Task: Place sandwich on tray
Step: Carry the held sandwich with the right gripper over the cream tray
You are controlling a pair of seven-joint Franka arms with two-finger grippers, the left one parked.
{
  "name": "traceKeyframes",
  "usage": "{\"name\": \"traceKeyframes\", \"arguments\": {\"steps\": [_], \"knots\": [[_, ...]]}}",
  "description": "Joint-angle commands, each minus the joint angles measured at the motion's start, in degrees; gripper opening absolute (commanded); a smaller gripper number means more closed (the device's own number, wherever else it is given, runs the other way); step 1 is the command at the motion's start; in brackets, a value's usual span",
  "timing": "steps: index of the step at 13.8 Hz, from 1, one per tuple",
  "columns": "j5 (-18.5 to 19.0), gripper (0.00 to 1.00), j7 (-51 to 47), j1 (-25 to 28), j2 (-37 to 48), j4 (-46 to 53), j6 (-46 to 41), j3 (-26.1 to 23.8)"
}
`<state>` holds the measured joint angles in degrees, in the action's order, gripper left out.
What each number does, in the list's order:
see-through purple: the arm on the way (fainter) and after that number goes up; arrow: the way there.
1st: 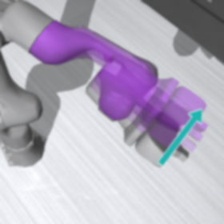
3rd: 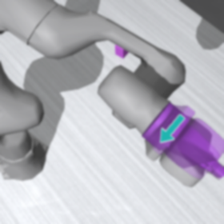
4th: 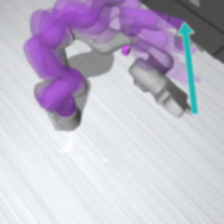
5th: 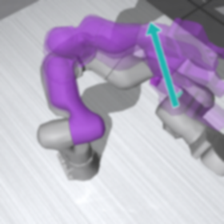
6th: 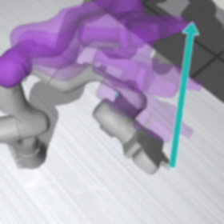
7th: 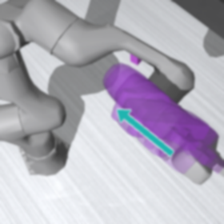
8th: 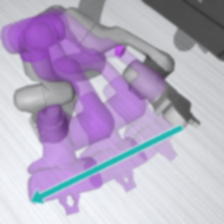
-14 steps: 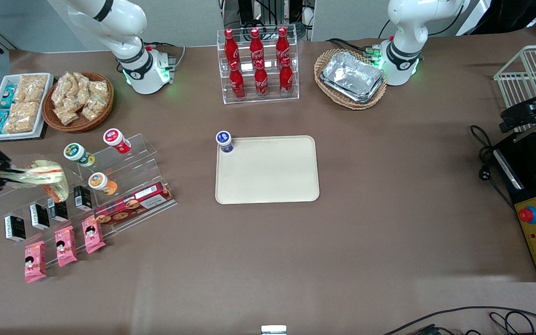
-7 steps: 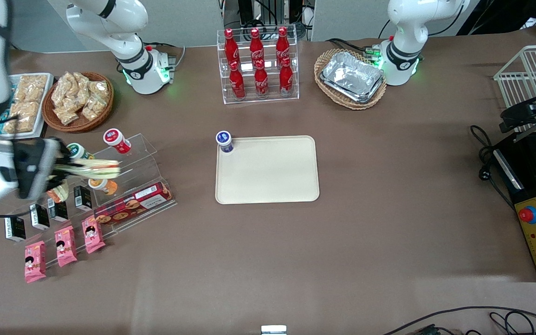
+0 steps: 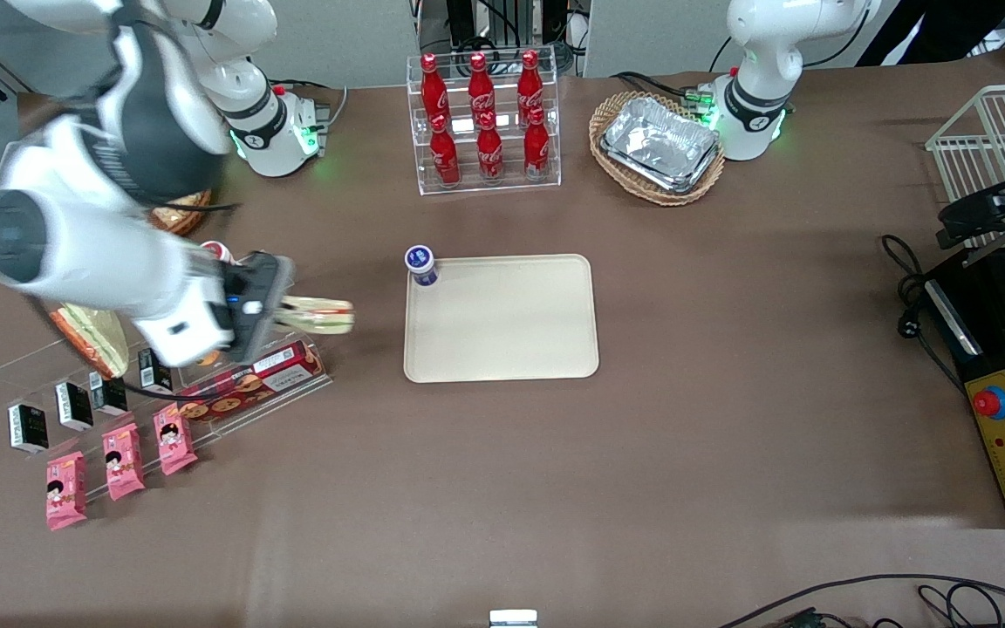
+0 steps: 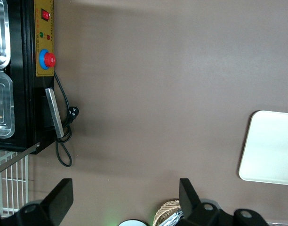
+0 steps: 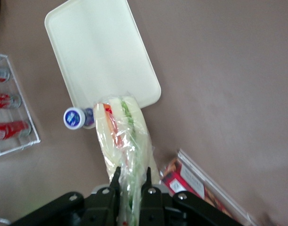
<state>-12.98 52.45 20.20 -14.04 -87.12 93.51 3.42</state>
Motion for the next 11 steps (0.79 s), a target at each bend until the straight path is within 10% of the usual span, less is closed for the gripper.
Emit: {"name": "traceKeyframes", "arguments": {"steps": [1, 11], "knots": [[-0.2, 0.19, -6.2, 7.5, -2.0, -3.7, 7.9, 0.8], [10.2, 0.25, -19.3, 24.1, -14.7, -3.7, 26.7, 0.9]]}}
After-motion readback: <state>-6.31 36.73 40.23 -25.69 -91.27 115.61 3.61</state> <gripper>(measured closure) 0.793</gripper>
